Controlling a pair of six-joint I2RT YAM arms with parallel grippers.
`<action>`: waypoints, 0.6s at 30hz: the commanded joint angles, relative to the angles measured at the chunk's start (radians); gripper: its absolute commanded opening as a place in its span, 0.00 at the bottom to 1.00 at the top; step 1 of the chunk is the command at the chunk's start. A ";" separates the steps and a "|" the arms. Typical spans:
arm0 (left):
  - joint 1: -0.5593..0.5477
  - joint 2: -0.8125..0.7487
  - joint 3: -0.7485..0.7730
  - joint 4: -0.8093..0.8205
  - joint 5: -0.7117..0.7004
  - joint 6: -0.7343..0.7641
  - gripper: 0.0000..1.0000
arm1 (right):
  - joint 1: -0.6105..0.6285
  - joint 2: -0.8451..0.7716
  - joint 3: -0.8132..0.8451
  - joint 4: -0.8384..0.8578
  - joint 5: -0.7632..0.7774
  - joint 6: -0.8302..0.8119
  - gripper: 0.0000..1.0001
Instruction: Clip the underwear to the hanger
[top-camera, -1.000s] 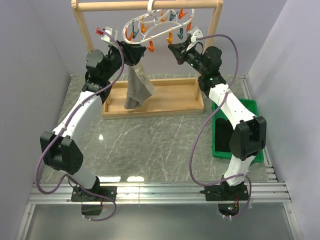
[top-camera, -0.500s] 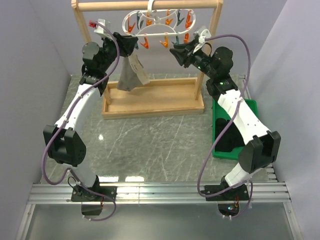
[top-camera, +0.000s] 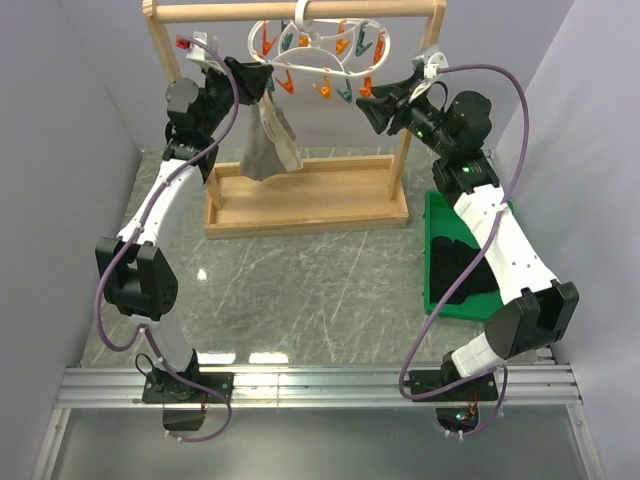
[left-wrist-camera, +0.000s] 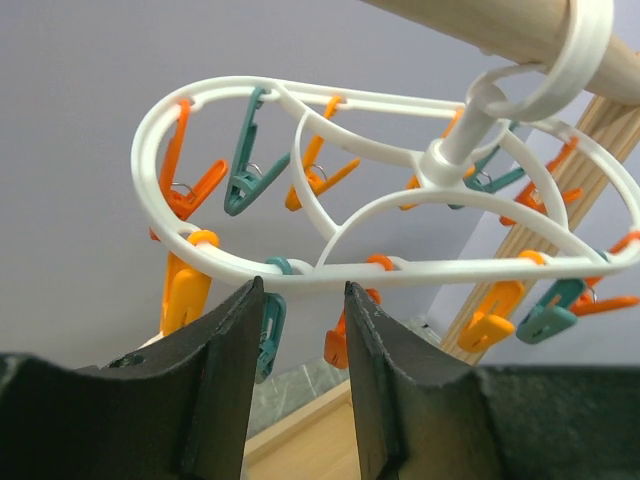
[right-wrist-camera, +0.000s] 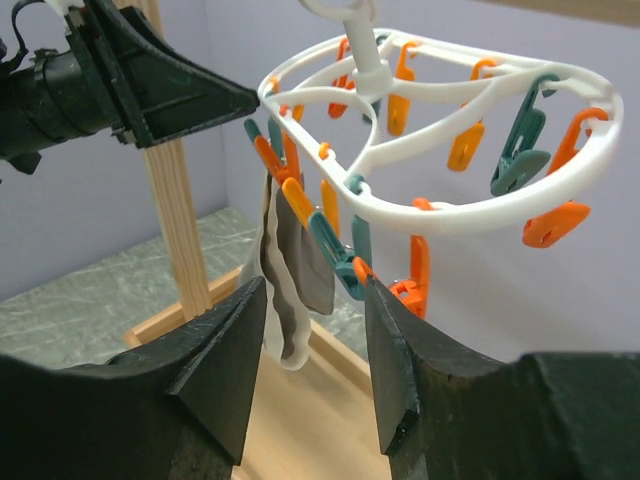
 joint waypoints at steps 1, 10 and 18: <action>0.011 0.017 0.075 0.065 0.014 -0.018 0.44 | -0.004 -0.047 0.012 -0.031 0.017 0.029 0.52; 0.019 0.031 0.086 0.085 0.046 -0.044 0.46 | -0.004 -0.080 -0.045 -0.031 0.022 0.015 0.51; 0.020 -0.072 -0.027 0.151 0.117 -0.077 0.49 | -0.003 -0.076 -0.053 -0.023 0.019 0.000 0.49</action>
